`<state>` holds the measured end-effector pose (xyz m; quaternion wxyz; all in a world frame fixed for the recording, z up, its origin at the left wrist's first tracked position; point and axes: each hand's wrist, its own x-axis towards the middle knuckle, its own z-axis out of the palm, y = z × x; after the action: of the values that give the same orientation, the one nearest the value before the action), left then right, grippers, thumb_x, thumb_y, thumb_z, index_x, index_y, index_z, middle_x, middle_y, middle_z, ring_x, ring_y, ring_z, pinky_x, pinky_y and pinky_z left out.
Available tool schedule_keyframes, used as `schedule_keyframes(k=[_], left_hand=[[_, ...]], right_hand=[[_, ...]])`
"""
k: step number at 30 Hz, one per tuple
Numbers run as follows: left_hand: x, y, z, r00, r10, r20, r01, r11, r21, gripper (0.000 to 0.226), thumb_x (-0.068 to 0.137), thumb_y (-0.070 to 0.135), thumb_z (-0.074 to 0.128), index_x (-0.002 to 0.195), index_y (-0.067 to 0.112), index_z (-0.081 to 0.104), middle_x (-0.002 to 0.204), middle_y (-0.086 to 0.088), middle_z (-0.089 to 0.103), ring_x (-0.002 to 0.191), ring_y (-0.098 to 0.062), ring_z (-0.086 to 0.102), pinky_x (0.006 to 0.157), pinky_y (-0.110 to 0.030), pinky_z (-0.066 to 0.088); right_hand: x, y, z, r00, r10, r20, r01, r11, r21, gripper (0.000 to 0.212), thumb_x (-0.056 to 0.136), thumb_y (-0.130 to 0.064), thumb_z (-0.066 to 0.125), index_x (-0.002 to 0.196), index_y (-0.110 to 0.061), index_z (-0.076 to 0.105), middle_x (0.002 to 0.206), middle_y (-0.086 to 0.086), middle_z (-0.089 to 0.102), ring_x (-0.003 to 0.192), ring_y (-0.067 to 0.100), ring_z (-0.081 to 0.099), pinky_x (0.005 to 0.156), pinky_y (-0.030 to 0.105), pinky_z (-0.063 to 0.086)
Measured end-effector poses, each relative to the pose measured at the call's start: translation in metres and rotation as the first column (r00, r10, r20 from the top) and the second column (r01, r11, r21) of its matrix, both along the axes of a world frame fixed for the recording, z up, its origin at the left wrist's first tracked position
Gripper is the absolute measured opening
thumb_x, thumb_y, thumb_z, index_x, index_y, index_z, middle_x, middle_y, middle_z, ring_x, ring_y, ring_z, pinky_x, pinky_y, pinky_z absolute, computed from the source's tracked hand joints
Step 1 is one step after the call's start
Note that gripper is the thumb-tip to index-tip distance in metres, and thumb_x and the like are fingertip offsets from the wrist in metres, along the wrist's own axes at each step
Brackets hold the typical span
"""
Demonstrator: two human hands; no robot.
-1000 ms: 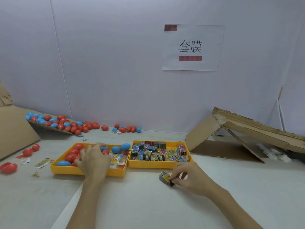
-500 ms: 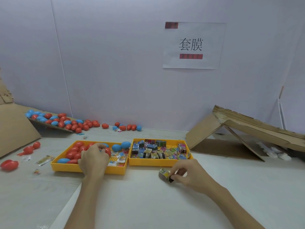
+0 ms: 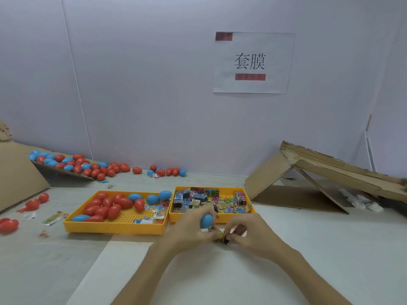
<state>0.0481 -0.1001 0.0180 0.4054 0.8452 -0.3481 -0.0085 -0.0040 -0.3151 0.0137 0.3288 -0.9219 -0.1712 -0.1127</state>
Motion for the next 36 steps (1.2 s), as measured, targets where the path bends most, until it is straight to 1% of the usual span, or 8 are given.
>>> schedule_keyframes(k=[2, 4, 9, 13, 18, 28, 33, 36], left_hand=[[0.001, -0.006, -0.007, 0.999, -0.041, 0.005, 0.041, 0.995, 0.094, 0.03, 0.082, 0.012, 0.076, 0.082, 0.033, 0.054, 0.105, 0.004, 0.069, 0.098, -0.014, 0.065, 0.088, -0.04, 0.054], [0.001, -0.007, -0.009, 0.999, -0.037, 0.021, 0.034, 0.992, 0.125, 0.031, 0.081, 0.009, 0.077, 0.082, 0.03, 0.055, 0.1, 0.002, 0.068, 0.093, -0.017, 0.064, 0.085, -0.042, 0.054], [0.005, -0.005, -0.009, 1.0, -0.019, -0.015, 0.02, 0.995, 0.094, 0.032, 0.079, 0.013, 0.083, 0.08, 0.031, 0.057, 0.09, 0.011, 0.065, 0.083, -0.006, 0.061, 0.076, -0.026, 0.053], [0.009, -0.005, -0.008, 0.996, 0.0, -0.089, 0.008, 0.996, 0.085, 0.03, 0.078, 0.012, 0.085, 0.084, 0.026, 0.06, 0.092, 0.01, 0.067, 0.086, -0.006, 0.063, 0.078, -0.025, 0.055], [0.007, -0.004, -0.007, 0.995, 0.023, -0.102, -0.014, 0.996, 0.087, 0.03, 0.077, 0.01, 0.086, 0.084, 0.024, 0.059, 0.091, 0.009, 0.066, 0.085, -0.005, 0.062, 0.073, -0.017, 0.051], [0.006, -0.005, -0.007, 0.99, 0.052, -0.133, -0.044, 0.997, 0.067, 0.031, 0.076, 0.011, 0.087, 0.085, 0.023, 0.06, 0.101, 0.001, 0.07, 0.098, -0.015, 0.067, 0.085, -0.03, 0.058], [0.006, -0.006, -0.01, 0.99, 0.055, -0.128, -0.049, 0.998, 0.048, 0.033, 0.075, 0.012, 0.088, 0.082, 0.024, 0.059, 0.1, -0.001, 0.07, 0.097, -0.018, 0.067, 0.085, -0.033, 0.057], [0.006, -0.006, -0.01, 0.989, 0.049, -0.138, -0.045, 0.998, 0.034, 0.031, 0.076, 0.013, 0.088, 0.082, 0.025, 0.06, 0.1, 0.0, 0.07, 0.097, -0.016, 0.067, 0.086, -0.031, 0.057]], right_hand=[[0.0, 0.0, 0.001, 1.0, 0.003, -0.002, -0.003, 1.0, 0.007, 0.02, 0.081, -0.007, 0.074, 0.08, -0.027, 0.073, 0.079, -0.018, 0.072, 0.073, 0.009, 0.071, 0.071, 0.026, 0.059], [0.0, 0.0, 0.001, 1.0, 0.008, -0.011, -0.008, 1.0, 0.014, 0.019, 0.081, -0.006, 0.074, 0.081, -0.025, 0.075, 0.079, -0.014, 0.073, 0.074, 0.008, 0.071, 0.072, 0.028, 0.06], [0.002, -0.003, 0.003, 0.998, 0.024, -0.051, -0.022, 0.999, 0.027, 0.023, 0.08, -0.003, 0.074, 0.08, -0.026, 0.076, 0.081, -0.009, 0.075, 0.077, 0.009, 0.071, 0.077, 0.033, 0.06], [0.003, -0.006, 0.005, 0.996, 0.036, -0.082, -0.036, 0.999, 0.009, 0.033, 0.079, -0.005, 0.075, 0.074, -0.038, 0.072, 0.082, -0.013, 0.074, 0.08, 0.008, 0.07, 0.078, 0.031, 0.058], [0.002, -0.011, 0.009, 0.993, 0.031, -0.115, -0.029, 0.999, 0.014, 0.017, 0.081, -0.007, 0.079, 0.078, -0.024, 0.077, 0.085, -0.006, 0.074, 0.081, 0.009, 0.069, 0.078, 0.032, 0.058], [0.0, -0.019, 0.016, 0.983, 0.003, -0.182, 0.004, 0.999, 0.036, 0.011, 0.077, -0.007, 0.074, 0.077, -0.018, 0.077, 0.079, -0.003, 0.074, 0.076, 0.01, 0.069, 0.077, 0.031, 0.058], [0.001, -0.017, 0.014, 0.985, -0.018, -0.171, 0.036, 0.993, 0.108, 0.031, 0.067, -0.006, 0.063, 0.062, -0.035, 0.069, 0.078, 0.0, 0.074, 0.073, 0.009, 0.068, 0.07, 0.024, 0.055], [0.002, -0.018, 0.011, 0.991, -0.044, -0.13, 0.065, 0.985, 0.163, 0.032, 0.067, -0.006, 0.056, 0.059, -0.036, 0.064, 0.077, 0.0, 0.073, 0.073, 0.014, 0.068, 0.07, 0.032, 0.057]])
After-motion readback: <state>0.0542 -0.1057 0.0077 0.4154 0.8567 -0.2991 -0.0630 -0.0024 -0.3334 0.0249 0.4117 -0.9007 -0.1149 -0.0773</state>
